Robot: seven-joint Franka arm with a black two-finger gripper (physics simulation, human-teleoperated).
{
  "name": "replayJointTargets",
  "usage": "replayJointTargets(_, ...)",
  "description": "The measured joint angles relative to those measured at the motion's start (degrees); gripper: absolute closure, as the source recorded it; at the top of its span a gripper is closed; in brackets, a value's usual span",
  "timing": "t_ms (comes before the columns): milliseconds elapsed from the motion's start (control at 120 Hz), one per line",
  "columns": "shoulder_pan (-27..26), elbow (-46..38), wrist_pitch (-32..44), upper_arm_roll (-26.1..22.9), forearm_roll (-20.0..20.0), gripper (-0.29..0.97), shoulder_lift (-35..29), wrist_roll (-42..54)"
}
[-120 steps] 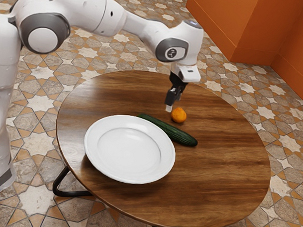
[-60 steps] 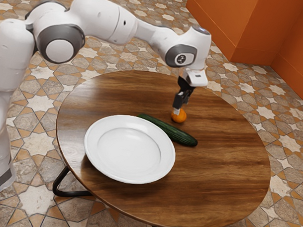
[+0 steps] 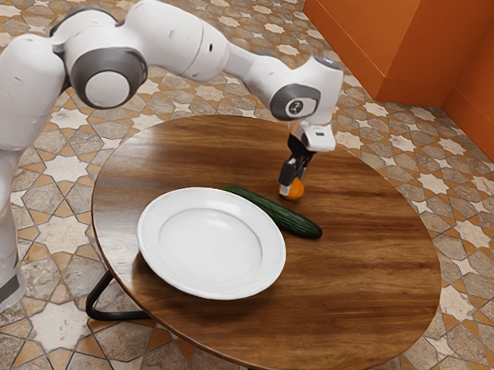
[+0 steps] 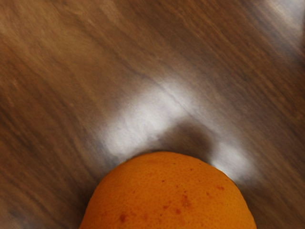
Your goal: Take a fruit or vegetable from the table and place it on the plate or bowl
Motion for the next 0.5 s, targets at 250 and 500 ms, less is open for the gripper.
replayJointTargets(250,0.0,0.0,0.5,-0.5,-1.0,0.23,0.5,0.5)
replayJointTargets(500,0.1,0.0,1.1,-0.3,-1.3,0.42,0.5,0.6)
